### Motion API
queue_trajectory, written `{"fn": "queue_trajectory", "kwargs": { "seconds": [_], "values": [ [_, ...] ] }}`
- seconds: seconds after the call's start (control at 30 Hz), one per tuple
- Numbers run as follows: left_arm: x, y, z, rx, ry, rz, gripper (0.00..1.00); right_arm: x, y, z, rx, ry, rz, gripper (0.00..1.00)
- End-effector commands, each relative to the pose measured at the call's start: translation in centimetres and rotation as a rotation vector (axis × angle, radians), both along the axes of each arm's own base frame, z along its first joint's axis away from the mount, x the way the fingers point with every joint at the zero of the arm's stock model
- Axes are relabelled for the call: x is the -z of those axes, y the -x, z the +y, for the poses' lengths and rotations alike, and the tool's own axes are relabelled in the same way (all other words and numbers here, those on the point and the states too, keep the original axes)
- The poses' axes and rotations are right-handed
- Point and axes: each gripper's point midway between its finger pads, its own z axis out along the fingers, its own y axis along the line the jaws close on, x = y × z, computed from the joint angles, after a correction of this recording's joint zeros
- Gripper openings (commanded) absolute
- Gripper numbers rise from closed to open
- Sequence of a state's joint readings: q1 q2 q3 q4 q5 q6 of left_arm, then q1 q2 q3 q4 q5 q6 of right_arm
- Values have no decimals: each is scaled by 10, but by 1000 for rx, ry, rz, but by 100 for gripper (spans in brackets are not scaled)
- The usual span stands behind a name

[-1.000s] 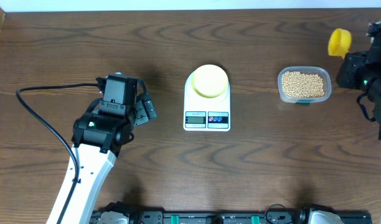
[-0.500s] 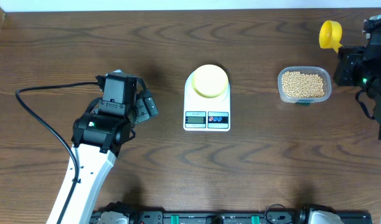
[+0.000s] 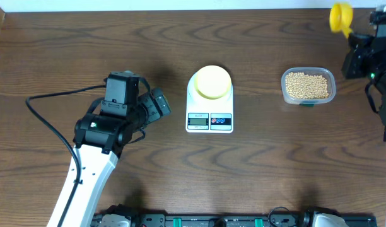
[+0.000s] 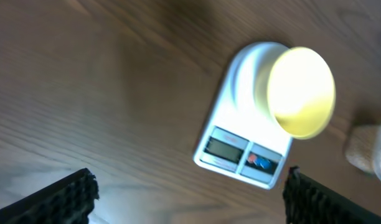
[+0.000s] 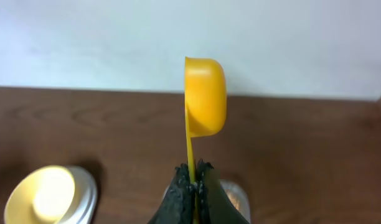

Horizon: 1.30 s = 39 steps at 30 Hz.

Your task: Scoop item into bowl and weigh 50g on scale

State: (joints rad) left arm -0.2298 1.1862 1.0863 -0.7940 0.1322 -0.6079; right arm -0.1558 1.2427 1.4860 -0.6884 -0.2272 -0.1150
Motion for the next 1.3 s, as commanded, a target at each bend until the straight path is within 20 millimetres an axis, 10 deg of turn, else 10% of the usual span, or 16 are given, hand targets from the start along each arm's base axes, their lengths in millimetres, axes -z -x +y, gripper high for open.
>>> {"fn": "queue_trajectory", "kwargs": {
  "seconds": [0.0,0.1,0.27,0.7,1.27],
  "values": [
    [0,3,-17,44,84,29,73,-13,-2,5,-49,23,-46,1],
    [4,3,-20,53,81,39,27,-14,-1,14,-89,-26,-48,1],
    [12,7,-24,19,118,100,8,-12,1,18,-67,-133,-24,1],
    [26,20,-80,401,43,73,7,1,7,19,-30,-211,50,1],
    [99,-2,-136,629,-85,101,7,18,17,21,-22,-225,131,1]
  ]
}}
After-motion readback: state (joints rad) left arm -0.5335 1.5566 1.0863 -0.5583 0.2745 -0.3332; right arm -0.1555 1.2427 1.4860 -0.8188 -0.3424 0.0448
